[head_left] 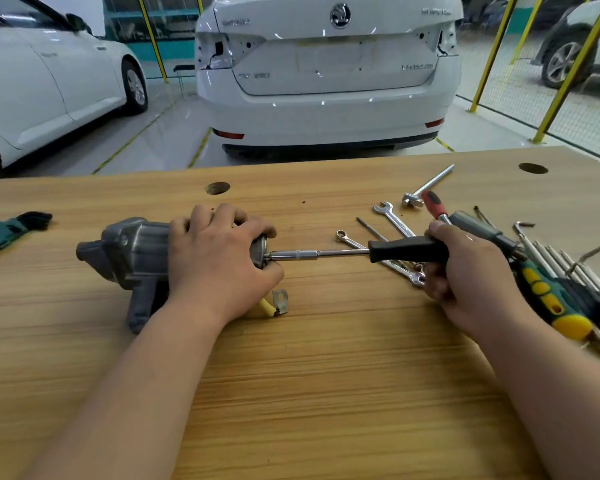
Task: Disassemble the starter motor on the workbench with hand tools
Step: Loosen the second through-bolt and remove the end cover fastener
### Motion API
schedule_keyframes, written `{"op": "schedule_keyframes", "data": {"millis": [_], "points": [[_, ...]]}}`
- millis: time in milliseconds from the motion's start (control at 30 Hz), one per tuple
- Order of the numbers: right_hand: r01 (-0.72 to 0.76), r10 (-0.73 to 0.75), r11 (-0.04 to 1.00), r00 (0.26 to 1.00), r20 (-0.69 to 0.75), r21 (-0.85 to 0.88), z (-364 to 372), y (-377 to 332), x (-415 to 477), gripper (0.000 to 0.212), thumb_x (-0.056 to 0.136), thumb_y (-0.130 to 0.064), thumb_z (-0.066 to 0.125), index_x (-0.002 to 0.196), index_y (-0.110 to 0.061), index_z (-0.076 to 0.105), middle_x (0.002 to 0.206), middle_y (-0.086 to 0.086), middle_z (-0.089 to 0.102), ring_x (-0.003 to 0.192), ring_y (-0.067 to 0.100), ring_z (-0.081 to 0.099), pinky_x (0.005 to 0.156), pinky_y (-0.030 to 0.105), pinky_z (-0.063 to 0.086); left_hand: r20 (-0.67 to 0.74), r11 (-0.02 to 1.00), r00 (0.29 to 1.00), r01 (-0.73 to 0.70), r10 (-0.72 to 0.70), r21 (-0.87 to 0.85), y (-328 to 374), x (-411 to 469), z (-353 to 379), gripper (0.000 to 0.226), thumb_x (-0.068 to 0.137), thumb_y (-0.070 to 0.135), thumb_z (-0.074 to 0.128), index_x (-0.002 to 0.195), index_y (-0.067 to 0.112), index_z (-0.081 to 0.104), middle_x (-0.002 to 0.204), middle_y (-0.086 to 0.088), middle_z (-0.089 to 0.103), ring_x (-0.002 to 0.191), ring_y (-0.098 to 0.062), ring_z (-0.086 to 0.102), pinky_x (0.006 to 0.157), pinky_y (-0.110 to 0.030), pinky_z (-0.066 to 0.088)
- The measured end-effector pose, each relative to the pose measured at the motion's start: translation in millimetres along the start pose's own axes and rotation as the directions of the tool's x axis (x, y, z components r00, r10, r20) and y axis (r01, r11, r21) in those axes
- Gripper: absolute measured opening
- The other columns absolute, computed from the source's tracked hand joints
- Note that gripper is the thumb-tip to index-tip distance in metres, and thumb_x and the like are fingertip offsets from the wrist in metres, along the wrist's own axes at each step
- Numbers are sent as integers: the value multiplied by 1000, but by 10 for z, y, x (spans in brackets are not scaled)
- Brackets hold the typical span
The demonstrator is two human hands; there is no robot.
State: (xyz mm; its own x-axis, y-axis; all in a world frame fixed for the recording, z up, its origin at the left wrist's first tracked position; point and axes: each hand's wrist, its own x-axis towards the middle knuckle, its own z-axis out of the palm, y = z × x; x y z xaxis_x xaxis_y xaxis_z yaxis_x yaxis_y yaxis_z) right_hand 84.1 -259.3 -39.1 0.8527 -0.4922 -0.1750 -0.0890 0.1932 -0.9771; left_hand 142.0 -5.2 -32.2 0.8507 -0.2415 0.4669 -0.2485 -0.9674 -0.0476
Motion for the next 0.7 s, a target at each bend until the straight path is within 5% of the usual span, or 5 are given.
{"op": "schedule_keyframes", "data": {"millis": [200, 367, 500, 700], "points": [[-55, 55, 998, 996, 71, 3, -94, -53, -65, 19, 96, -29, 62, 89, -11, 63, 55, 3, 53, 43, 11, 44, 48, 26, 35, -2, 998, 1000, -30, 30, -51, -25, -36, -9, 49, 71, 61, 52, 118, 50, 52, 118, 13, 48, 108, -16, 32, 89, -34, 17], [-104, 98, 993, 988, 118, 50, -110, -75, -73, 13, 95, -26, 63, 93, -13, 64, 64, 3, 55, 44, 9, 48, 46, 24, 40, -47, 997, 999, 0, -4, -83, -58, -73, -28, 72, 67, 69, 55, 132, 41, 45, 137, 5, 39, 119, -20, 25, 105, -42, 24], [-92, 80, 994, 981, 175, 61, -143, -65, -48, 4, 96, -17, 62, 99, -16, 65, 72, 4, 64, 51, 14, 56, 50, 28, 51, 33, 993, 993, 113, -115, 40, -77, -62, -14, 86, 63, 85, 40, 137, 43, 35, 147, 4, 30, 133, -29, 18, 109, -52, -5], [-196, 150, 964, 959, 241, 180, -165, -60, 2, 25, 94, 2, 54, 108, -16, 63, 104, 14, 62, 92, 27, 66, 69, 36, 56, 34, 991, 994, 99, -102, 88, -55, -65, 4, 81, 63, 86, 27, 131, 45, 42, 132, 9, 49, 117, -26, 35, 98, -46, 11]]}}
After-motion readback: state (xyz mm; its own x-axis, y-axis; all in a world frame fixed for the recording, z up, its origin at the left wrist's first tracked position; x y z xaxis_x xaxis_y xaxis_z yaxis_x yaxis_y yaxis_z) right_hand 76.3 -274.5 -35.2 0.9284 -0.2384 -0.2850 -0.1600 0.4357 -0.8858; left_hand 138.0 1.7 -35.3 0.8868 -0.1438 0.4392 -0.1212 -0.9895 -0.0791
